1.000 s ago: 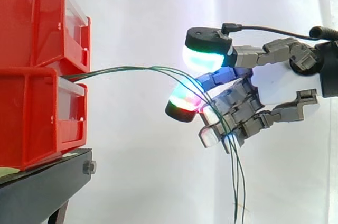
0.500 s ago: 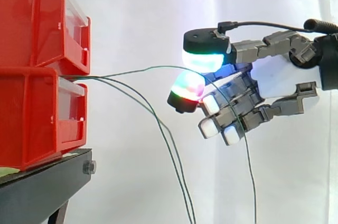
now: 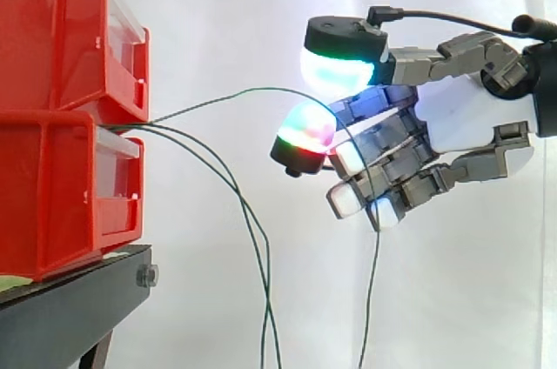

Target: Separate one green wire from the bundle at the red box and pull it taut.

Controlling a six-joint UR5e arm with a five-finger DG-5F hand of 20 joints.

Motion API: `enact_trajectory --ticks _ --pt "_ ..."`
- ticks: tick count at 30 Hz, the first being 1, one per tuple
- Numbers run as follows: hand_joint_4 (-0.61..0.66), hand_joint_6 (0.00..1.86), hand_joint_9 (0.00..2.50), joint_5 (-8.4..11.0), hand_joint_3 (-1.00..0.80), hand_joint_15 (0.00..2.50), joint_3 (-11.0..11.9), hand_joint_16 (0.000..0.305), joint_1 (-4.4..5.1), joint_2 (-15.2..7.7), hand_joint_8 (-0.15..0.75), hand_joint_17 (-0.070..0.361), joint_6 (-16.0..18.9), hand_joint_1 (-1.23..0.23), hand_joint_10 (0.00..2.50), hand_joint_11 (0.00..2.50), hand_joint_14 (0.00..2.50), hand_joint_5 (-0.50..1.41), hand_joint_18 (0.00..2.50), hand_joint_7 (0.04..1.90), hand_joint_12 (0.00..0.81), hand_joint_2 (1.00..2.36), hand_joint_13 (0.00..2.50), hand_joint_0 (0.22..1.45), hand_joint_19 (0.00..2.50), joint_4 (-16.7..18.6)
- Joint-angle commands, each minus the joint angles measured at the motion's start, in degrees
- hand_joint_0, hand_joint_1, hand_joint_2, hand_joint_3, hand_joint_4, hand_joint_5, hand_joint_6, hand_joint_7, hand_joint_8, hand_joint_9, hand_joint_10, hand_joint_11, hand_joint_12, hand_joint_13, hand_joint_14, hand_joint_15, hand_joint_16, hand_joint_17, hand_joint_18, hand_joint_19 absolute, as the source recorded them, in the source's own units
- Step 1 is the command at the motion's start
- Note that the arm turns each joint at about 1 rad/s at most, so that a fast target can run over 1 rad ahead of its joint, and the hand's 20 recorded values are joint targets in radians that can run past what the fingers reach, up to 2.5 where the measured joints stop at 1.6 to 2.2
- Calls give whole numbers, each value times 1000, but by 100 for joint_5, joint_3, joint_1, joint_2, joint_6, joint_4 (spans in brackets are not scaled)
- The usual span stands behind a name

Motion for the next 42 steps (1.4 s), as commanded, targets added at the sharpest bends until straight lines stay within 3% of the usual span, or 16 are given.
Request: enact_trajectory --ticks 1,5,16,21,23,29,36,42 --pt "136 897 1125 -10 -386 583 2 57 17 0 275 129 83 -706 25 711 22 -178 877 919 360 1009 1007 595 720 -7" --pt "45 929 1151 -10 -192 580 2 57 61 0 274 128 206 -769 25 717 21 -173 898 989 354 1021 1024 614 713 -33" --pt "10 944 1181 -10 -96 584 2 56 105 0 274 127 338 -767 27 728 23 -161 910 1043 359 1026 1035 615 717 -51" --pt "19 942 1240 -10 -87 594 2 56 149 0 282 126 663 -756 27 804 21 -156 905 1054 358 1026 1041 610 737 -165" --pt "21 942 1291 -10 -97 639 -7 56 175 0 288 126 892 -740 28 942 24 -157 903 1055 360 1025 1065 610 739 -253" --pt "25 942 1284 -19 -138 656 -7 56 210 0 282 127 1507 -723 27 970 23 -164 908 1027 357 1024 1075 615 730 -570" --pt "24 941 1247 -124 -143 674 -16 56 210 0 275 127 1885 -721 28 926 25 -167 907 1032 361 1024 1085 616 729 -675" --pt "20 942 1207 -186 -147 655 -192 57 158 0 283 127 2017 -719 26 871 24 -168 902 1023 362 1024 1089 618 717 -614"
